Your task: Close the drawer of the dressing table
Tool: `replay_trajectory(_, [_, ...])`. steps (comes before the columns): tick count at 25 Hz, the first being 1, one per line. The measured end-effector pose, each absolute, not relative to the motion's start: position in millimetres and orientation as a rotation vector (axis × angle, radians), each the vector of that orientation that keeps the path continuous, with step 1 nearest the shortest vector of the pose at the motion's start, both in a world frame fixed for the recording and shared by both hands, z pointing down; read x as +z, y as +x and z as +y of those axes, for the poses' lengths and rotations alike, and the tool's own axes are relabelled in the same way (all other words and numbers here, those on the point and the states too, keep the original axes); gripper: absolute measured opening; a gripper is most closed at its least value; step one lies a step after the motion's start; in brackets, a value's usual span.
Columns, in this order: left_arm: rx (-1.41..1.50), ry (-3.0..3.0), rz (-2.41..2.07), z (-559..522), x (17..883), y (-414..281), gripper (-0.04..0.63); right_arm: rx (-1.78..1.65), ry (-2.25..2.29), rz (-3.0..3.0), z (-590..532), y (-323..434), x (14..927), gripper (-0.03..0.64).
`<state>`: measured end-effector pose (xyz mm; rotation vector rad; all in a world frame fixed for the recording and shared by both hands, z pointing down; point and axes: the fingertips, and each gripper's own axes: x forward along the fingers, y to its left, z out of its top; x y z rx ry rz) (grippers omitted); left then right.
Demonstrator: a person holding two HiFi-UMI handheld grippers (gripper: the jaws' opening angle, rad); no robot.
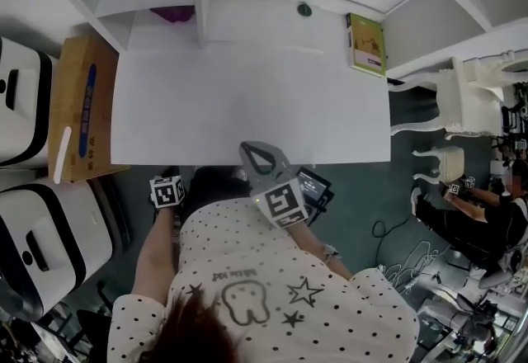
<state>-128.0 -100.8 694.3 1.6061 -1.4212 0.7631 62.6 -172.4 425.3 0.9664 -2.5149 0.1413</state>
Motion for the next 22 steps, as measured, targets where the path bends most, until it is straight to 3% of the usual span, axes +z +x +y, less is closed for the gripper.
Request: replay_trajectory(22, [0.490,1.775,-1.654,-94.8,592.8,-123.2,-0.006,0.188,1.142,-2.526,-155.5,108.8,418.7,0.000])
